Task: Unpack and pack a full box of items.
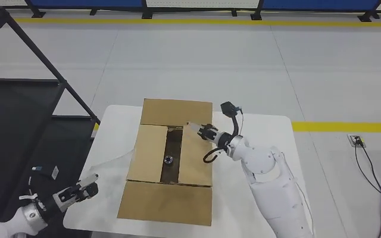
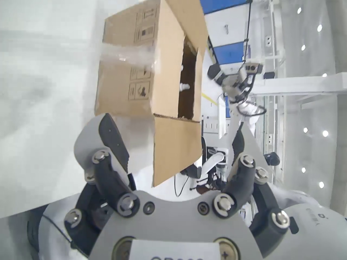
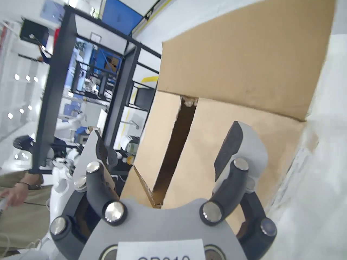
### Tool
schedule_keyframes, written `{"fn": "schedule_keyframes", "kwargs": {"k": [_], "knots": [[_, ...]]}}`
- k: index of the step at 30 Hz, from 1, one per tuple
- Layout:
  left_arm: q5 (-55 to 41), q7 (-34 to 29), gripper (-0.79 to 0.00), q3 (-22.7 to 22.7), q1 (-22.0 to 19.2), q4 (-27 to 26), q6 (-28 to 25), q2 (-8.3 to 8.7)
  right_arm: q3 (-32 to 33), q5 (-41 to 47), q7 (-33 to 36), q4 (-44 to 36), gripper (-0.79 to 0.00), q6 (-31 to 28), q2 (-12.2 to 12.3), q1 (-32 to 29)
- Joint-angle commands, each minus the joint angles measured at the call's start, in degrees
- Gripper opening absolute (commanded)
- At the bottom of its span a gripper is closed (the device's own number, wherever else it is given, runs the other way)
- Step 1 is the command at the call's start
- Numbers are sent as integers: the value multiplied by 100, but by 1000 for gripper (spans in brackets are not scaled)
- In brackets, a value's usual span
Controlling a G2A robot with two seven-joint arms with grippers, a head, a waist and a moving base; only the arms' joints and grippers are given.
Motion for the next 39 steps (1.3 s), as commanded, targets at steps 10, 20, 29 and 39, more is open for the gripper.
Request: {"fn": "schedule_keyframes", "kwargs": {"k": [10,20,29,39], "knots": [[92,-1341,0,835,-637,538,266,161,333,588,-952,1532,0,-347,14,713],[-81,-1640,0,1358,-962,612,313,231,-176,760,-1307,3782,0,-499,-181,1911],[-850,-1551,0,1341,-1002,596,780,275,-257,1286,-698,4965,0,-1431,-270,2535],[-1279,-1064,0,1268,-981,476,958,315,-182,1657,-26,5087,0,-2202,-224,2633]]}}
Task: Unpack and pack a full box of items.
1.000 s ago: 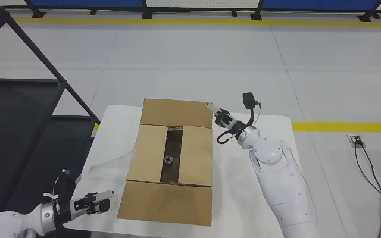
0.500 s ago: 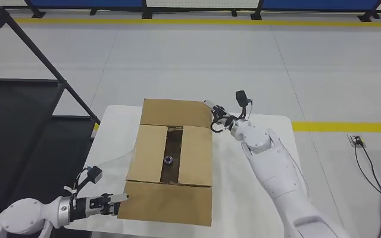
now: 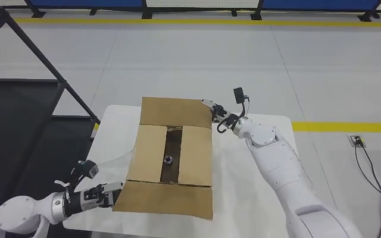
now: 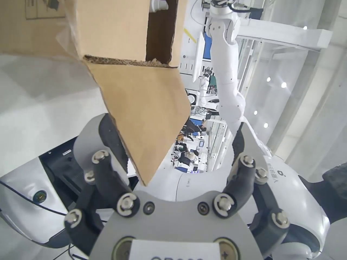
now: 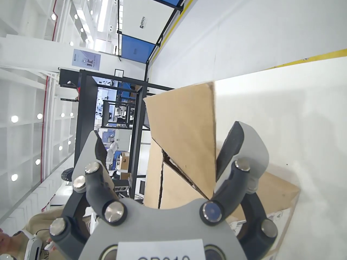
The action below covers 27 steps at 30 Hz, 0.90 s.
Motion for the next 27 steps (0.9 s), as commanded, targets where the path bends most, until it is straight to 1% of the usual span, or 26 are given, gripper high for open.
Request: {"fn": "schedule_keyframes", "kwargs": {"k": [1,5,9,15,17,19,22,27], "knots": [[-190,196,0,-12,31,-87,79,-7,15,66,125,-51,0,-127,12,-19],[-527,615,0,-22,78,-376,275,-19,64,166,267,-251,0,-309,56,-78],[-781,1275,0,-52,100,-651,443,-39,117,176,305,-592,0,-340,117,-188],[-712,2371,0,-47,252,-1108,345,-76,214,101,532,-1453,0,-153,241,-498],[-573,2671,0,4,296,-1231,309,-85,244,3,662,-1787,0,39,293,-609],[-344,3028,0,85,332,-1321,164,-99,267,-11,904,-2134,0,234,337,-712],[-9,3363,0,209,371,-1416,-7,-109,260,-120,1453,-2610,0,536,410,-823],[498,3855,0,400,481,-1545,-322,-132,222,-218,1981,-3325,0,1244,493,-1021]]}}
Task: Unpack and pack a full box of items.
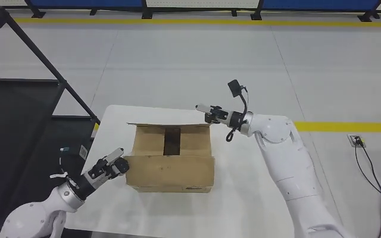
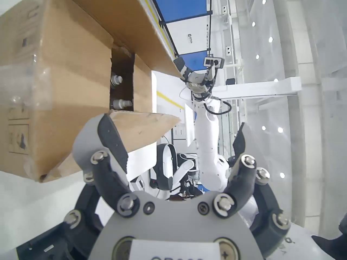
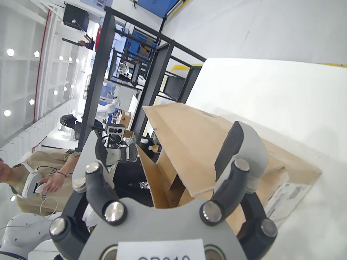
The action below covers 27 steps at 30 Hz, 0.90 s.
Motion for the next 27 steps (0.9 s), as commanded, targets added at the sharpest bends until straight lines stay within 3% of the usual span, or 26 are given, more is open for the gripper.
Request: {"fn": "schedule_keyframes", "kwargs": {"k": [1,5,8,10,27], "knots": [[170,185,0,70,27,-25,-78,-9,-39,-51,141,-235,0,312,20,-65],[485,426,0,243,34,-37,-190,-24,-193,-184,248,-563,0,1113,36,-135],[657,584,0,395,-71,-3,-123,-36,-400,-243,342,-382,0,2036,6,40],[779,673,0,505,-154,20,-107,-44,-536,-218,392,-240,0,2307,-20,164],[1384,1069,0,1548,-1140,620,331,-156,-761,592,536,253,0,2484,-49,234]]}}
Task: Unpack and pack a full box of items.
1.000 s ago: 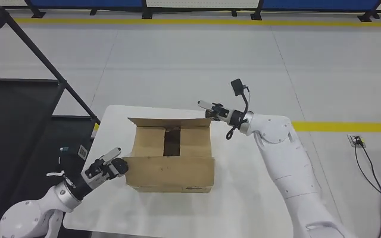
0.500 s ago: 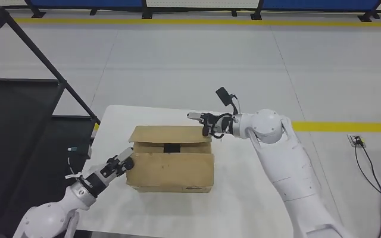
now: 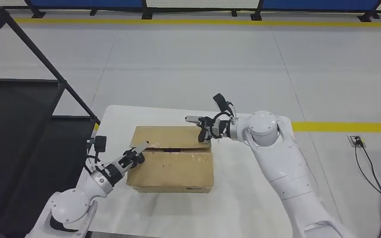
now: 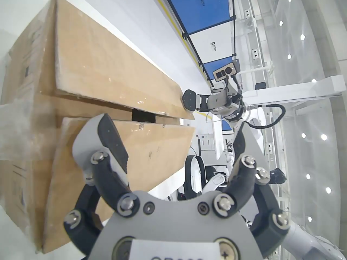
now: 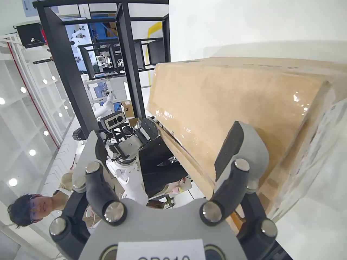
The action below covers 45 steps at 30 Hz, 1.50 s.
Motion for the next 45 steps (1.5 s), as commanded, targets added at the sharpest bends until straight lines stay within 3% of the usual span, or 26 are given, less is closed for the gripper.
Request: {"fn": "schedule_keyframes", "kwargs": {"k": [1,20,25,31,34,45], "knots": [[26,18,0,62,-62,43,9,-10,-13,78,78,-39,0,-82,7,-53],[142,215,0,323,-440,290,99,-90,-126,-53,14,-1016,0,1,177,-777],[-372,403,0,-169,-343,213,11,-82,-111,-42,-38,-1102,0,-188,222,-934],[-1308,547,0,-1259,84,189,23,-43,-29,50,-29,-1114,0,-398,269,-1021],[-1822,275,0,-1837,342,177,45,-15,-29,50,-29,-1114,0,-398,269,-1021],[-1915,319,0,-1818,367,238,105,-23,-29,50,-29,-1114,0,-398,269,-1021]]}}
